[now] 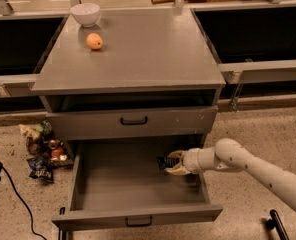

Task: Pick rxbar blueberry from middle drawer and place on counter

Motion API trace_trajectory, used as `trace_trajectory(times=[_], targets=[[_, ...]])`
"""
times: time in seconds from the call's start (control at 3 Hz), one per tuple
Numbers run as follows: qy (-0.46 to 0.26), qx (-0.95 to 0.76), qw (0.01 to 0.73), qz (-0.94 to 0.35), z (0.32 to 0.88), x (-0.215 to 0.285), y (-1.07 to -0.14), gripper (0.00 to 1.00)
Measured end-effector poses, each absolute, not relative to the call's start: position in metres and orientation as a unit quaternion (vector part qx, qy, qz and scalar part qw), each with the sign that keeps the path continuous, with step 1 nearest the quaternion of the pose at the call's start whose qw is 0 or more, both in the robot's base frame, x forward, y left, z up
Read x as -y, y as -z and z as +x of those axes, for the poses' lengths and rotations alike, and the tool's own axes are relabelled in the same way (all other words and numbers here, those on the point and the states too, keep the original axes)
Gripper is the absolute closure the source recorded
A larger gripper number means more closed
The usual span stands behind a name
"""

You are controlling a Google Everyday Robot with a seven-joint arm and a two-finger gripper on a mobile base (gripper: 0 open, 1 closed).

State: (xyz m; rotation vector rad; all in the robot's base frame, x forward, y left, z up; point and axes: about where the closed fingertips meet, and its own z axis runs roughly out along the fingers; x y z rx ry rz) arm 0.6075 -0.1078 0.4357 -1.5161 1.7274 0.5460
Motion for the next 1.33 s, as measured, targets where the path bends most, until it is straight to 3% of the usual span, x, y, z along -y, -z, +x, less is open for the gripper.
trace_trajectory(times=[1.0, 1.33], targets=[[-0.171, -0.493, 0.47, -0.712, 0.538, 0.077, -0.584, 1.0], [-0.171, -0.493, 0.47, -0.712, 0.538, 0.077, -0.584, 1.0]])
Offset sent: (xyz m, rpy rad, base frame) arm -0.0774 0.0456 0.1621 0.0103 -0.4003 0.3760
